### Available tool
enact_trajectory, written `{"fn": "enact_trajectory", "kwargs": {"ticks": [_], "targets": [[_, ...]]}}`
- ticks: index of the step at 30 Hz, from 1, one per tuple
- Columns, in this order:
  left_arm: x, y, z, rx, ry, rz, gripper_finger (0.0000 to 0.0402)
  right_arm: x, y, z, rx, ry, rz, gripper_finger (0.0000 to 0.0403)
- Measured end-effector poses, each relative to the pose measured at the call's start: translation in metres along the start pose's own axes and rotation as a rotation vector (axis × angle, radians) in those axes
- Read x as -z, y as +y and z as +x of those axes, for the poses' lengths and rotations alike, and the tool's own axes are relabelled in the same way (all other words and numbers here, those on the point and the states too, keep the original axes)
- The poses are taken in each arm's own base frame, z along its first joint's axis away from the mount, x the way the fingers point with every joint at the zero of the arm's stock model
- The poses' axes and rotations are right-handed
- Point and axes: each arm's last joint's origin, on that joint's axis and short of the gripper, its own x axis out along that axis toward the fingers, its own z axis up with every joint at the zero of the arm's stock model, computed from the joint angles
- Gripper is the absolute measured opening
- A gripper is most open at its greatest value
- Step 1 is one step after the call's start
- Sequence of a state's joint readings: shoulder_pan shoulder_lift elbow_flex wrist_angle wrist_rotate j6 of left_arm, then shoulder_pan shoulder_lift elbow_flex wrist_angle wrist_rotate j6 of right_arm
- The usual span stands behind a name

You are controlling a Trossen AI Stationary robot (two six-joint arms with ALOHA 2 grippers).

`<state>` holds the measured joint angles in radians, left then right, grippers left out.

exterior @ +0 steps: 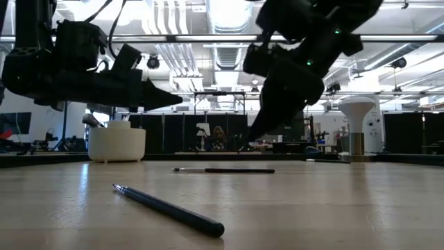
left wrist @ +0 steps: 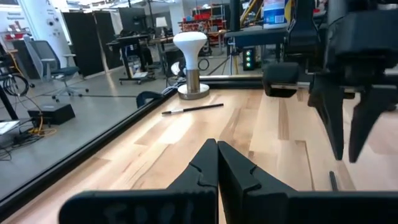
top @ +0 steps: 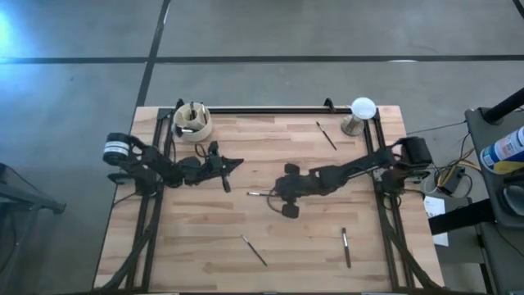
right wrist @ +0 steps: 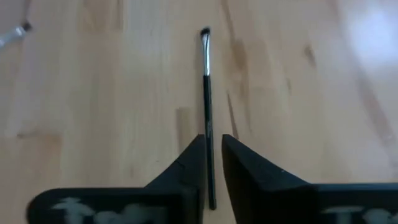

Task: Put items in baskets/containers
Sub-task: Put the eyeshadow brush into the organizer

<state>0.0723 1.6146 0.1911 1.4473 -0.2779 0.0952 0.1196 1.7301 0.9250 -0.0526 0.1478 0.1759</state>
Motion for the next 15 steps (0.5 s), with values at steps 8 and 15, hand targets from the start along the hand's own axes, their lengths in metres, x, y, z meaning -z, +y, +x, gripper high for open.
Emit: {"fn": "enact_trajectory", "kwargs": {"ticks": [8,15], "targets": [[0.002,0.000,0.000,0.002,0.014,-0.015,0.0000,-0.004,0.003,0.025,0.034,0.192,-0.040,0.0095],[0.003,0.000,0.000,0.002,0.024,-0.017,0.0000,-0.003,0.001,0.037,0.033,0.283,-0.030,0.0079]]}}
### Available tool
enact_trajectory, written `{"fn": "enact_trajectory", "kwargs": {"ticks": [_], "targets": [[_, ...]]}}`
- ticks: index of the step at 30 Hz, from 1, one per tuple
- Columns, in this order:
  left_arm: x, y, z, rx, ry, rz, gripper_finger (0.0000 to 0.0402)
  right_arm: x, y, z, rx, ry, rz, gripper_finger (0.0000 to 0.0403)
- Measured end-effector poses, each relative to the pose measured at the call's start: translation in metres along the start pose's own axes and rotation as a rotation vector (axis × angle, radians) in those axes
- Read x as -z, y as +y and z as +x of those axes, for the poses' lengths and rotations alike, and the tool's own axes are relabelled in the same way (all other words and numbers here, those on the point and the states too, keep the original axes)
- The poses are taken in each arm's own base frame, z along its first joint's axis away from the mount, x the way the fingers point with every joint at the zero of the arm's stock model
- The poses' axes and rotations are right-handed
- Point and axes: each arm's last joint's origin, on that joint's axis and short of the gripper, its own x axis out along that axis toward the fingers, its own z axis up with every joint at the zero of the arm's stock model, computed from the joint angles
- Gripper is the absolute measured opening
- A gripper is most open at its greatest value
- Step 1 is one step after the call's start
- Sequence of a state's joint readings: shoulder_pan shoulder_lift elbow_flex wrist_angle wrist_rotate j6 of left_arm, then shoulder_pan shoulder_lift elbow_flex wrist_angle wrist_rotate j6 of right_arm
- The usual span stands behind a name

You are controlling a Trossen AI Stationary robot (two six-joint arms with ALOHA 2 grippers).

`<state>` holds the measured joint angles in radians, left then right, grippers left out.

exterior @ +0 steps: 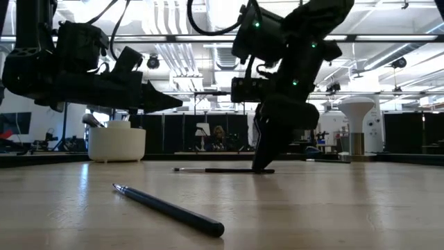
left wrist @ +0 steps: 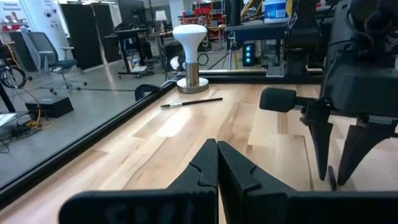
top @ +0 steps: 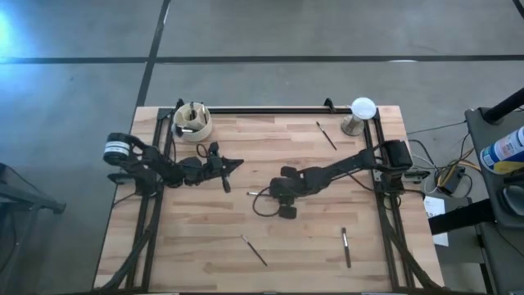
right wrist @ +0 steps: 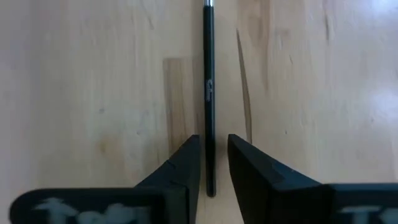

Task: Put items in baskets/containers
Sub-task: Put the eyeshadow brush into the organizer

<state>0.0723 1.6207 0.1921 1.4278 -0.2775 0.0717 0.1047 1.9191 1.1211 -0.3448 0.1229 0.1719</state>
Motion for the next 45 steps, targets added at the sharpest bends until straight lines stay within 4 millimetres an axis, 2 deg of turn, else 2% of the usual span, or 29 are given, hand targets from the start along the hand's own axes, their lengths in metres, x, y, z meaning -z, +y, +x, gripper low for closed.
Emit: {"fn": "enact_trajectory", "kwargs": {"ticks": [10,14,17,21,25,35,40,45], "targets": [[0.003,0.000,0.003,-0.003,0.042,-0.086,0.0003,0.004,-0.002,0.008,-0.056,0.026,0.001,0.0014],[0.002,-0.001,0.004,-0.012,0.043,-0.112,0.0026,0.007,-0.004,0.000,-0.065,-0.012,-0.025,0.0011],[0.000,0.000,0.003,-0.011,0.025,-0.119,0.0052,0.017,-0.006,-0.008,-0.076,-0.056,-0.032,0.0010],[-0.007,0.000,-0.001,0.041,-0.043,-0.134,0.0077,0.029,-0.012,-0.022,-0.093,-0.212,-0.008,0.0009],[-0.013,0.000,-0.005,0.098,-0.117,-0.161,0.0084,0.042,-0.016,-0.033,-0.107,-0.407,0.020,0.0009],[-0.031,-0.009,0.006,0.336,-0.212,-0.181,0.0085,0.038,-0.025,-0.083,-0.090,-0.981,0.102,0.0008],[-0.048,-0.013,0.018,0.379,-0.289,-0.200,0.0085,0.034,-0.025,-0.088,-0.089,-1.043,0.094,0.0008],[-0.066,-0.014,0.027,0.388,-0.365,-0.212,0.0085,0.027,-0.024,-0.084,-0.082,-1.039,0.080,0.0008]]}}
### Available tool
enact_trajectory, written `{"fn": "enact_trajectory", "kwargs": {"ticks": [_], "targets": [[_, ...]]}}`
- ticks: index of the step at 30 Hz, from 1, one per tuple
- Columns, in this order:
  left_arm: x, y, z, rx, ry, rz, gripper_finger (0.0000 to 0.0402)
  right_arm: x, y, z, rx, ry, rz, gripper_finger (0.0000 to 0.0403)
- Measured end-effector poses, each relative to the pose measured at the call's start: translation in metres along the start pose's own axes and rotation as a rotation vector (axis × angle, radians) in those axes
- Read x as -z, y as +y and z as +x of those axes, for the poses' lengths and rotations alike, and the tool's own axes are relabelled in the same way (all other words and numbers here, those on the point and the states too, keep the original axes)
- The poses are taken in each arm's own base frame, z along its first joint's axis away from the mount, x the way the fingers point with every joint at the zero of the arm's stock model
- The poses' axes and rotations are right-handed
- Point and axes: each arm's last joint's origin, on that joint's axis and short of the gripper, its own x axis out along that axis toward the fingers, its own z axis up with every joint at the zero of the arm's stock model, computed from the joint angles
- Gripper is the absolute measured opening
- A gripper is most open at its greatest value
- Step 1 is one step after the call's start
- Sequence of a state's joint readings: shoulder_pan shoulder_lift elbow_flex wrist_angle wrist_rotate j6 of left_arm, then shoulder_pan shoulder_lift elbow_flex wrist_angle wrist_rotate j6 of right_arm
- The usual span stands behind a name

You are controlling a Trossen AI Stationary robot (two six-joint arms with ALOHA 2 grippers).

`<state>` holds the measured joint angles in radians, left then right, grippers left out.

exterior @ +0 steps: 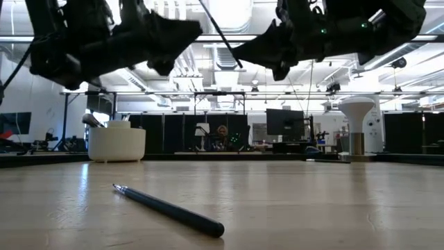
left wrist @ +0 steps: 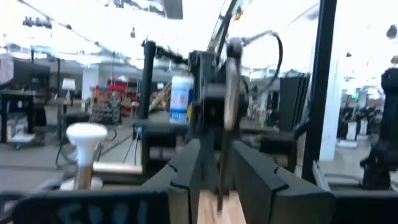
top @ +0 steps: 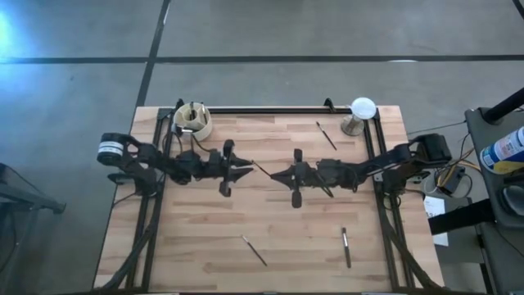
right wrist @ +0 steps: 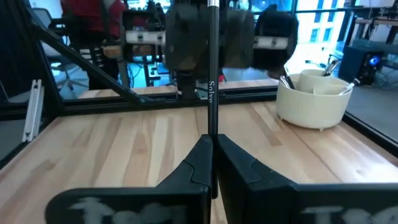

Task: Put items in baskets/containers
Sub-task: Put the eyeshadow brush into the organizer

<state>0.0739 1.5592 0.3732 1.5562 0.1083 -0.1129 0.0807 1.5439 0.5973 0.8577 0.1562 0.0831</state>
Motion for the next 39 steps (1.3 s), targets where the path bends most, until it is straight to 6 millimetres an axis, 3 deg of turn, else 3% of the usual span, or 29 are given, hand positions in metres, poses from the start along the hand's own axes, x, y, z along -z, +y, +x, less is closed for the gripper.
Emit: {"fn": "enact_trajectory", "kwargs": {"ticks": [17,21,24,30,39], "targets": [[-0.015,-0.002,0.019,0.070,-0.076,-0.005,0.0084,0.004,0.001,0.008,0.001,0.007,-0.013,0.0008],[-0.014,-0.002,0.020,0.053,-0.063,0.019,0.0054,0.004,0.001,0.008,-0.002,0.007,-0.019,0.0008],[-0.015,-0.001,0.020,0.011,-0.068,0.027,0.0015,0.005,0.001,0.008,0.000,0.014,-0.033,0.0009],[-0.021,0.001,0.019,-0.076,-0.070,0.043,0.0009,0.011,-0.001,0.008,0.047,0.078,-0.049,0.0039],[-0.037,0.008,0.010,-0.400,0.068,0.196,0.0007,0.015,-0.005,0.007,0.127,0.115,-0.059,0.0105]]}}
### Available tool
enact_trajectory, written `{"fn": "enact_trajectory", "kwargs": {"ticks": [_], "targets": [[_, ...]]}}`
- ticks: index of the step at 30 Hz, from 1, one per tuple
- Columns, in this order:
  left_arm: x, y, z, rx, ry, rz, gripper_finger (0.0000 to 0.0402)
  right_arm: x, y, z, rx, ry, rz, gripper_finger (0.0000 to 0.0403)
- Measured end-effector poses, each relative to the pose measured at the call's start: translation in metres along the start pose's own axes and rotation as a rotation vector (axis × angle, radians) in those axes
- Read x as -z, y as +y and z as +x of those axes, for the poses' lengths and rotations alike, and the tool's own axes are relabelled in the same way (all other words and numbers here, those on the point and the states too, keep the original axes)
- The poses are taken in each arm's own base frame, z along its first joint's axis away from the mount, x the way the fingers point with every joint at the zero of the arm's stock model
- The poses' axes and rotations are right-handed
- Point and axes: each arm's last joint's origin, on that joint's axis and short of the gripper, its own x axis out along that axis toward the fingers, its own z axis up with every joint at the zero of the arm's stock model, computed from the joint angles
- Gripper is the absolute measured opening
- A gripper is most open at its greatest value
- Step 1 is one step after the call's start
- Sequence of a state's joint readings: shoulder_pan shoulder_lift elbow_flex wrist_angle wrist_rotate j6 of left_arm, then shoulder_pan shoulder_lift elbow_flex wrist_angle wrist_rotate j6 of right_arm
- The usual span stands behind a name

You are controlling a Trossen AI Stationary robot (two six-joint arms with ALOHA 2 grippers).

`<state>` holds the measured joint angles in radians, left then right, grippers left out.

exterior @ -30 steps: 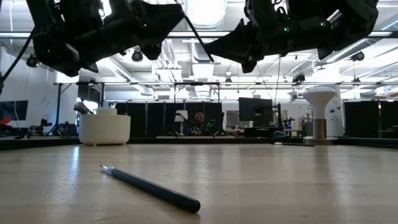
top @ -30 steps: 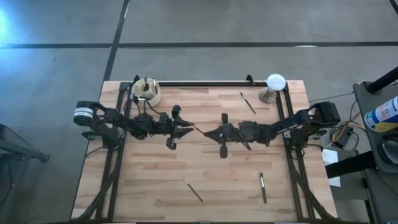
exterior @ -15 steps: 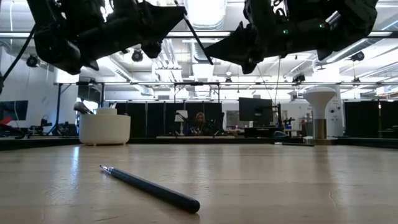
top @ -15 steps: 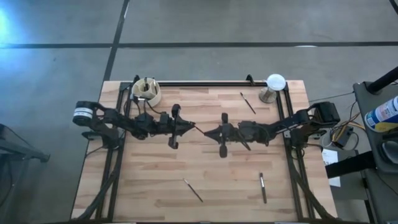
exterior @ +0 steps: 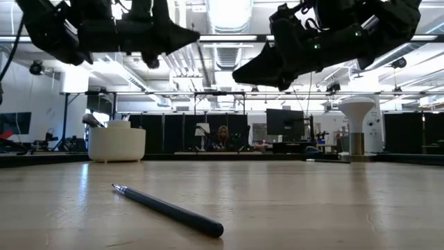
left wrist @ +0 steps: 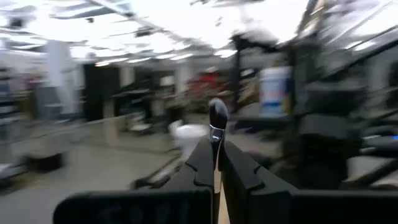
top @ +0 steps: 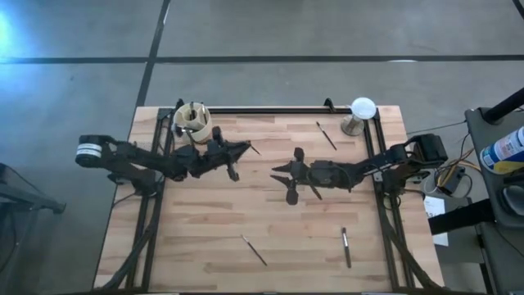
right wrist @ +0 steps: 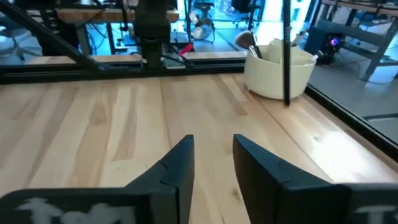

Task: Put items in baskets/containers
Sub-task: Put the eyeshadow brush into the organizer

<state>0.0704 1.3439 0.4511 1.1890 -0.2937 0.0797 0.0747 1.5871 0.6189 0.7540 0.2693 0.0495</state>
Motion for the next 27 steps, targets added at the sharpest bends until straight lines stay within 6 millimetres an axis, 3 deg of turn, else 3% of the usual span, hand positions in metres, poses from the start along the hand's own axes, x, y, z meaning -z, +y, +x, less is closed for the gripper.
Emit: {"fn": "enact_trajectory", "kwargs": {"ticks": [5,16,27], "targets": [[-0.009,0.016,-0.008,-0.218,0.084,0.097,0.0007,0.002,-0.001,0.000,0.013,0.020,-0.004,0.0106],[-0.020,0.076,-0.017,-0.515,0.211,0.162,0.0007,0.006,-0.001,0.000,0.022,0.057,-0.039,0.0059],[-0.017,0.130,-0.026,-0.802,0.253,0.158,0.0007,0.007,-0.001,0.000,0.022,0.067,-0.043,0.0043]]}}
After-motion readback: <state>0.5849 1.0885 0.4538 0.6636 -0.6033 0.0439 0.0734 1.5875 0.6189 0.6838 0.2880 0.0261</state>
